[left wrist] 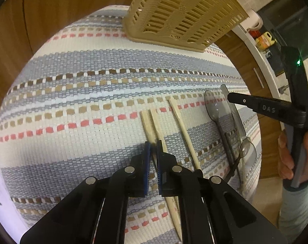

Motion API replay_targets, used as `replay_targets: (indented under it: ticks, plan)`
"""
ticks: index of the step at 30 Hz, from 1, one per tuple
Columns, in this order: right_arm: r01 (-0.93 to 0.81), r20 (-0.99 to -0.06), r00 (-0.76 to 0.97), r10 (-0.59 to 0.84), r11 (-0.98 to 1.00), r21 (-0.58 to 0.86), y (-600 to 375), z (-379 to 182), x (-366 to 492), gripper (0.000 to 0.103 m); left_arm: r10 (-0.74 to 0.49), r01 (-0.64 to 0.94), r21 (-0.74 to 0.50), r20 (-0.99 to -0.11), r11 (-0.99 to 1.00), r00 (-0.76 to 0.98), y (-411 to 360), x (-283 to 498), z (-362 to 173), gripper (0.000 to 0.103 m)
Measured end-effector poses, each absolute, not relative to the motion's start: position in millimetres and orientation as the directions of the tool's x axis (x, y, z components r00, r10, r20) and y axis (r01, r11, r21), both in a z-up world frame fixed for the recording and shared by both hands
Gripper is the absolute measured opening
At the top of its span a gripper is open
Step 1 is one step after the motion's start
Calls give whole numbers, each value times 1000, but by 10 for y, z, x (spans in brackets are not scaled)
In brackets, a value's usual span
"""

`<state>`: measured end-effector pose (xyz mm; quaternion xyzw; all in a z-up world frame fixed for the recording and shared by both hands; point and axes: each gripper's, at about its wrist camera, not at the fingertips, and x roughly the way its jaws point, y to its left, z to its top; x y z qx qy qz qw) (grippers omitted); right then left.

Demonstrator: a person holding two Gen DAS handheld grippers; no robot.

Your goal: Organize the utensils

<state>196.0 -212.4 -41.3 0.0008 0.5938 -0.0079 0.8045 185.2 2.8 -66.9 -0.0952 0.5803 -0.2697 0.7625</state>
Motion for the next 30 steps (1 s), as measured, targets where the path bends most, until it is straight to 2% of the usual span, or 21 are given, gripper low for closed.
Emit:
replay_targets:
  ticks: [2,7,12,15,17,22,30]
  plan:
    - [5,-957,290,15,1000,17,-2199,-427,1948,1,-515,310,-446,-836,839,189,14,1838,-655,11]
    - [-51,-950,312,22,999,7,-2245,-469,1944,3,-408,354,-313,-882,881,237,-196,1732,-587,16]
    - [-51,-950,302,73,997,61,-2349,-455,1829,3,-322,396,-193,-901,898,290,-352,1638,-565,16]
    - [-42,-950,301,84,996,75,-2467,-420,1760,3,-331,382,-205,-895,901,299,-298,1639,-568,9]
    - [-44,-951,296,90,996,80,-2517,-417,1708,3,-326,366,-201,-889,909,320,-234,1639,-559,0]
    - [-67,-937,346,-43,995,-71,-2584,-396,1586,3,-319,296,-220,-883,929,344,88,1660,-543,0]
    - [-112,-919,386,-82,984,-136,-2772,-343,1697,3,-410,313,-318,-864,895,293,272,1633,-545,0]
